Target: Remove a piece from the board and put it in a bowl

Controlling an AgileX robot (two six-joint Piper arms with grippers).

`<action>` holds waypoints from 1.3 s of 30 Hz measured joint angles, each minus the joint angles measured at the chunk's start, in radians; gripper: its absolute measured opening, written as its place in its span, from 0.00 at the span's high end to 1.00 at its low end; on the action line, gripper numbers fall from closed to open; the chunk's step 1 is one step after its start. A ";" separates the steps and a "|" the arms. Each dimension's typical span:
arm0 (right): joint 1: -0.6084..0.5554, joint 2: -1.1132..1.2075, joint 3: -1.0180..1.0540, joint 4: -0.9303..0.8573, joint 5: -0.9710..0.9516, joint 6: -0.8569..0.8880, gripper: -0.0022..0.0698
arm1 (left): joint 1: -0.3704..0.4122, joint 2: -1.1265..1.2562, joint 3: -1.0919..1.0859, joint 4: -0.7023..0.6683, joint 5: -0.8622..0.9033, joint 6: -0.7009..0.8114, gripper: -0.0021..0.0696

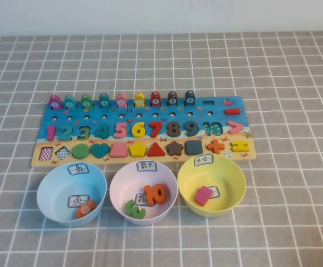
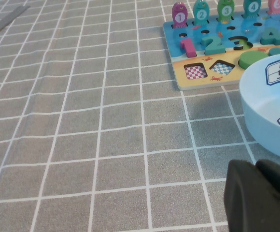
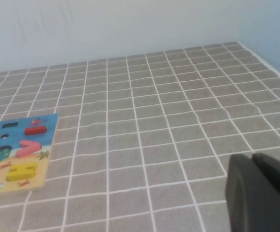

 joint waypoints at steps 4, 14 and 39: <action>-0.002 -0.138 0.001 0.000 0.115 0.000 0.99 | 0.000 0.000 0.000 0.000 0.000 0.000 0.97; -0.002 -0.209 0.001 0.000 0.228 0.000 0.99 | 0.000 0.000 0.000 0.000 0.000 0.000 0.97; -0.004 -0.209 0.001 0.390 0.375 -0.464 0.99 | 0.000 0.000 0.000 0.000 0.000 0.000 0.97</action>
